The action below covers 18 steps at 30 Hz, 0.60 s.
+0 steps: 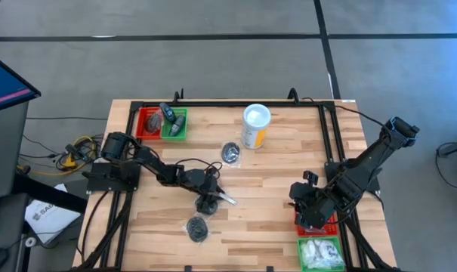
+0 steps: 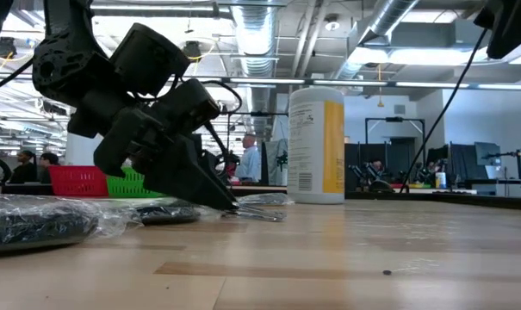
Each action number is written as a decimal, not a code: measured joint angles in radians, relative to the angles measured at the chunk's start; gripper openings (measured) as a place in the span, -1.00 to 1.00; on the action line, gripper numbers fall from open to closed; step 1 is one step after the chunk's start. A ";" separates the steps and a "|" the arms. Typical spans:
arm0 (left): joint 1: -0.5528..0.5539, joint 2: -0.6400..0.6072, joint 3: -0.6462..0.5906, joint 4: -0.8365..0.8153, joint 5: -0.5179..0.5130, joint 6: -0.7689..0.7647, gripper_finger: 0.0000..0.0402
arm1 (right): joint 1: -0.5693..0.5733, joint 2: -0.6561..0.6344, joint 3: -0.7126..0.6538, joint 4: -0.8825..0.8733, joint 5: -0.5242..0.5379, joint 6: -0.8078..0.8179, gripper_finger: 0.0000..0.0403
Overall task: Pick & Place Travel size toiletries
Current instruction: Put the silver nail cutter into the bottom red bin
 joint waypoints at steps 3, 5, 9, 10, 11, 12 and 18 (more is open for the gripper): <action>0.000 0.054 0.028 0.026 0.007 0.005 -0.48 | 0.000 0.000 0.000 0.004 0.001 0.000 -0.37; 0.000 0.095 0.045 0.035 0.015 0.009 -0.49 | 0.000 0.000 0.000 0.012 0.001 0.000 -0.37; 0.009 0.114 0.063 0.030 0.026 0.022 -0.50 | 0.002 0.000 0.000 0.017 0.001 0.000 -0.37; 0.012 0.103 0.063 0.020 0.029 0.026 -0.52 | 0.002 0.000 0.000 0.017 0.001 0.000 -0.37; 0.016 0.092 0.063 0.009 0.029 0.027 -0.54 | 0.001 0.000 0.000 0.017 0.001 0.000 -0.37; 0.019 0.083 0.062 0.008 0.029 0.027 -0.57 | 0.001 0.000 0.000 0.017 0.001 0.000 -0.37; 0.028 0.062 0.063 -0.039 0.028 0.032 -0.76 | 0.001 0.000 0.000 0.017 0.001 0.000 -0.37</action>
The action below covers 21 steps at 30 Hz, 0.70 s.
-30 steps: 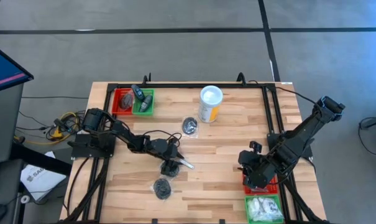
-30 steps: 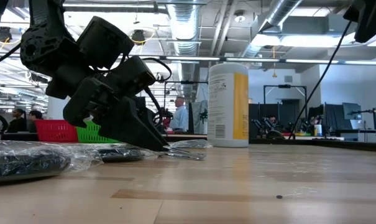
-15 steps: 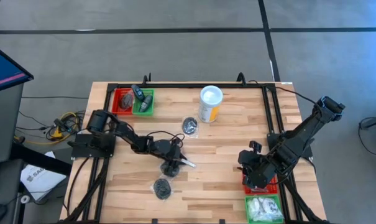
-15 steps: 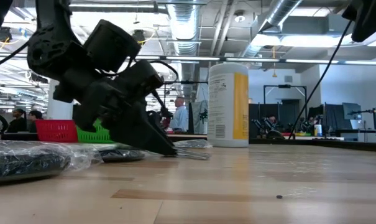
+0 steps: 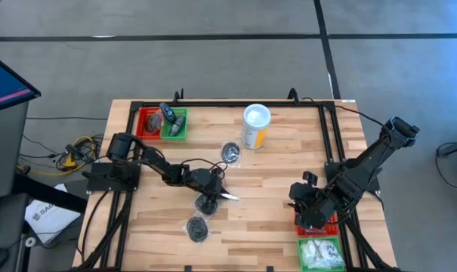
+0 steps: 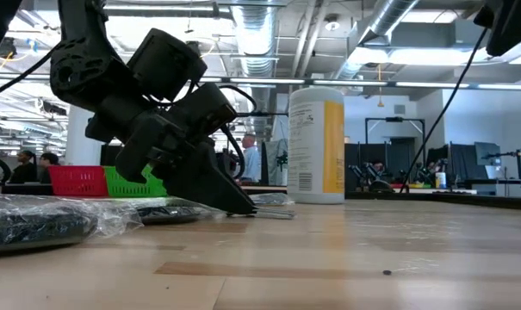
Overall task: Pick & Place Travel size toiletries
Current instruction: Put the silver nail cutter into the bottom red bin
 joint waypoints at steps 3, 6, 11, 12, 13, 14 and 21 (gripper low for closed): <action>0.000 0.002 0.000 -0.004 -0.002 -0.001 -0.76 | 0.000 0.000 0.000 0.000 0.000 0.000 -0.37; 0.000 -0.007 0.001 -0.009 -0.003 -0.001 -0.76 | 0.000 0.000 0.000 0.001 0.000 0.000 -0.37; 0.000 -0.058 -0.005 -0.046 -0.031 -0.003 -0.76 | 0.000 0.000 0.000 0.004 0.000 0.000 -0.37; 0.000 -0.070 -0.007 -0.054 -0.032 -0.004 -0.76 | 0.000 0.000 0.000 0.004 0.000 0.000 -0.37; 0.000 -0.087 -0.008 -0.055 -0.035 -0.006 -0.76 | 0.000 0.000 0.000 0.004 0.000 0.000 -0.37; 0.000 -0.107 -0.008 -0.051 -0.040 -0.008 -0.76 | 0.000 0.000 0.000 0.004 0.000 0.000 -0.37; 0.000 -0.222 -0.005 -0.028 -0.083 -0.017 -0.75 | 0.000 0.000 0.000 0.012 0.003 -0.025 -0.37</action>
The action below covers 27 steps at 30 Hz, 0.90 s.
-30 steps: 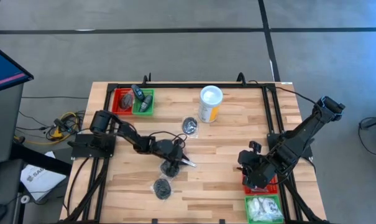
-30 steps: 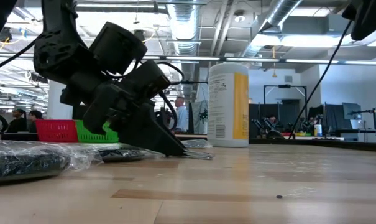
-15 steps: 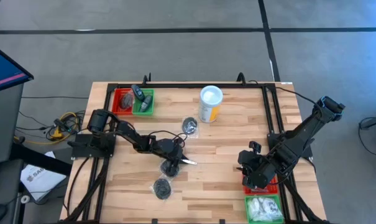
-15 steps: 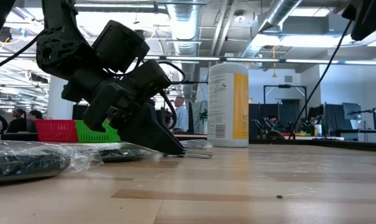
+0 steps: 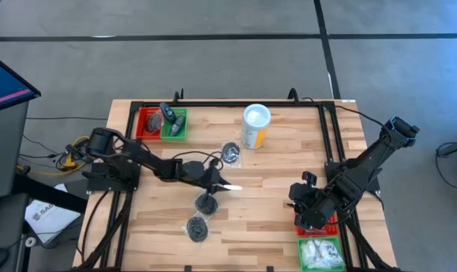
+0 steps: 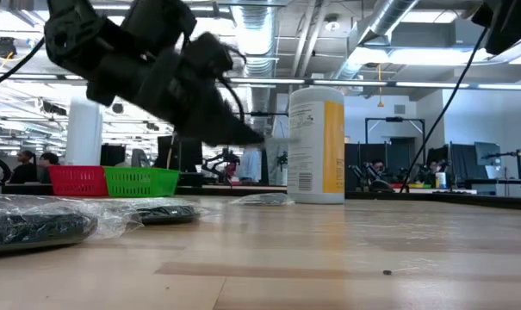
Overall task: Pick & Place Travel size toiletries
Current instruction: Put the silver nail cutter into the bottom red bin
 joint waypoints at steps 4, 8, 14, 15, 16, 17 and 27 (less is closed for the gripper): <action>0.000 -0.057 0.000 0.003 -0.015 0.010 -0.75 | 0.000 0.000 0.000 0.002 0.044 -0.001 -0.37; 0.002 -0.114 0.000 0.005 -0.059 0.017 -0.75 | -0.009 0.000 0.000 0.016 0.050 -0.024 -0.37; 0.005 -0.194 0.001 0.015 -0.082 0.030 -0.74 | -0.039 0.000 0.000 0.086 0.050 -0.112 -0.37; 0.005 -0.205 0.001 0.023 -0.086 0.039 -0.74 | -0.047 0.000 0.000 0.099 0.050 -0.128 -0.37; 0.005 -0.213 0.001 0.034 -0.086 0.043 -0.74 | -0.055 0.000 0.000 0.114 0.050 -0.143 -0.37; 0.005 -0.219 0.001 0.046 -0.086 0.044 -0.74 | -0.063 0.000 0.000 0.128 0.050 -0.157 -0.37; 0.005 -0.227 0.002 0.151 -0.086 0.065 -0.74 | -0.147 0.000 0.000 0.245 0.108 -0.336 -0.37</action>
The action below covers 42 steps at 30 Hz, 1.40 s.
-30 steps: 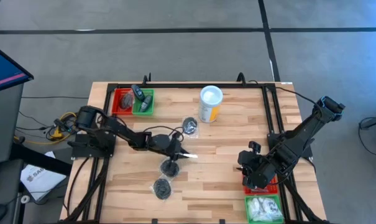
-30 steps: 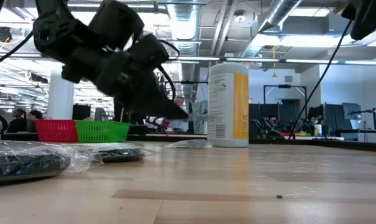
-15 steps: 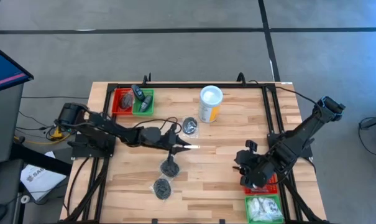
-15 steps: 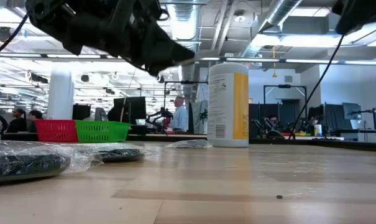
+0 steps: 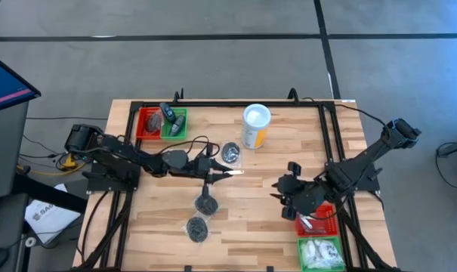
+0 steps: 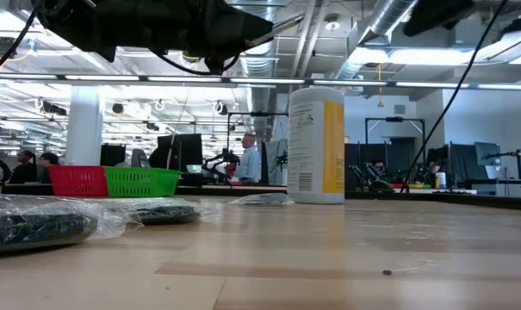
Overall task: Pick & Place Travel size toiletries
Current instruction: Put the silver nail cutter into the bottom red bin
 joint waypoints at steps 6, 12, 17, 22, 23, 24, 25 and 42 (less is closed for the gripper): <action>0.000 0.000 0.000 0.065 0.001 0.000 -0.74 | -0.053 0.000 0.000 0.104 0.016 -0.130 -0.37; -0.001 0.000 0.000 0.092 0.005 -0.001 -0.73 | -0.107 0.000 0.000 0.204 0.016 -0.249 -0.37; -0.003 0.000 0.000 0.129 0.017 -0.001 -0.73 | -0.146 0.000 0.000 0.259 0.016 -0.328 -0.37; -0.003 0.000 0.000 0.169 0.023 -0.001 -0.73 | -0.181 0.000 0.000 0.346 0.016 -0.415 -0.37; -0.003 0.000 0.001 0.171 0.024 -0.001 -0.73 | -0.186 0.000 0.000 0.365 0.016 -0.433 -0.37; -0.003 0.000 0.000 0.172 0.025 -0.001 -0.73 | -0.190 0.000 0.000 0.387 0.015 -0.453 -0.37; -0.003 0.000 0.000 0.172 0.027 -0.001 -0.73 | -0.196 0.000 0.000 0.406 0.015 -0.474 -0.37; -0.002 0.000 0.001 0.243 0.030 0.056 -0.73 | -0.288 0.000 0.000 0.591 -0.099 -0.612 -0.37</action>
